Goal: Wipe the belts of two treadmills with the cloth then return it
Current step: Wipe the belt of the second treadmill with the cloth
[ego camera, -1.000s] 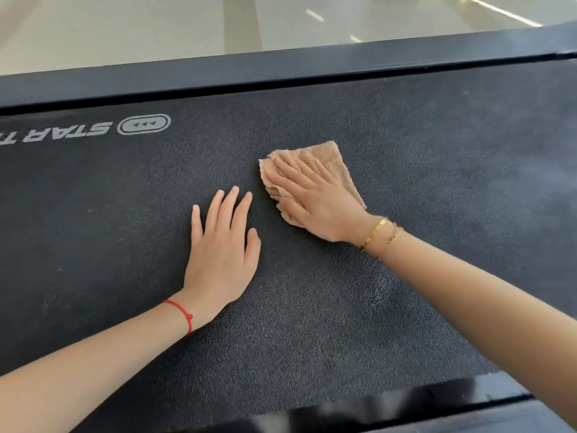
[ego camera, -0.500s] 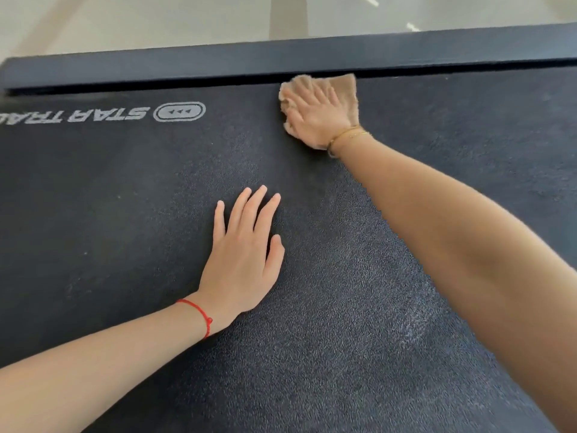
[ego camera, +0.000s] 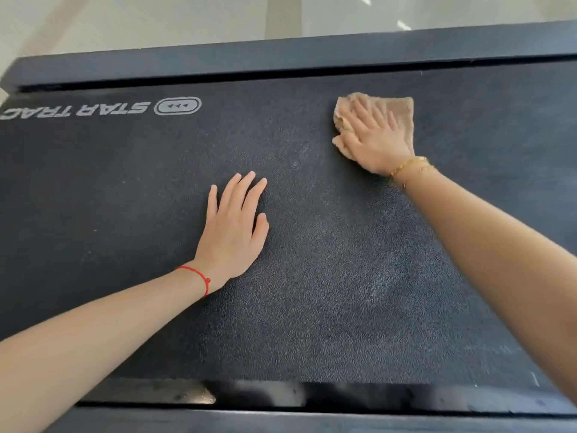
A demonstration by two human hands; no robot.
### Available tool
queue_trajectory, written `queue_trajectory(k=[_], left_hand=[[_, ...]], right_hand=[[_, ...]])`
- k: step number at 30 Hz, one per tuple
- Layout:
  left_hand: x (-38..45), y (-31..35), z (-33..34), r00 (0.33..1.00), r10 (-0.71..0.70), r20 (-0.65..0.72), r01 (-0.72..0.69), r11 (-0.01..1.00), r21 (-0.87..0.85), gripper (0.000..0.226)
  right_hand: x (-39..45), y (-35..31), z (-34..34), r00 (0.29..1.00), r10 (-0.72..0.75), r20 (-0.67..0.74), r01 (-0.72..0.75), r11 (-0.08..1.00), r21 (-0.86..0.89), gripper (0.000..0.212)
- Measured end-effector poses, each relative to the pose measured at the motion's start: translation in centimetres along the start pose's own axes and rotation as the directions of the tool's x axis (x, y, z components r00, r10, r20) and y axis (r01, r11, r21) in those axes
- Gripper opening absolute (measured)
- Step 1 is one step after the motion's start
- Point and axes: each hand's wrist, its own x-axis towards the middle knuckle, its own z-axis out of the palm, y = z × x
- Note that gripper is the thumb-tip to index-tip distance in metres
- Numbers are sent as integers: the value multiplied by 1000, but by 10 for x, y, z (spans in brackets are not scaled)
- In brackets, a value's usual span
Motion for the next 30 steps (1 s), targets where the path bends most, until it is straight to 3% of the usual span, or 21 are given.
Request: queue_trajectory(k=[10,14,16,19,23,26,30], left_hand=[[-3,-1,5,998,11,-55,-12,1000,-17,55],[-4,-3,6,998,22,-63,-24,1000,-20,54],[-4,-4,5,998,24,-62,-26,999,-21,54],[-3,-4,4,998,17,-57,-18,1000,-22,54],[-3,-4,4,998,8,-64,-10,999,-31,54],[-3,-5,6,997,14,-82,-16,999,-30,54],[-2,-6,8,996,19,-91,-21,999,-27,54]], right_hand=[[-210,-82,44,938,-344,34,345,937,-45,54],[-242,-84,47,912,-398,100,404,914,-48,56],[-233,-72,41,930,-355,95,362,930,-58,56],[-205,-58,31,988,-152,14,152,987,-56,54],[-196,-70,32,999,-2,-33,-1,998,-65,54],[-227,-96,44,989,-150,-5,149,983,-104,54],[-263,-110,58,922,-378,84,383,922,-62,56]])
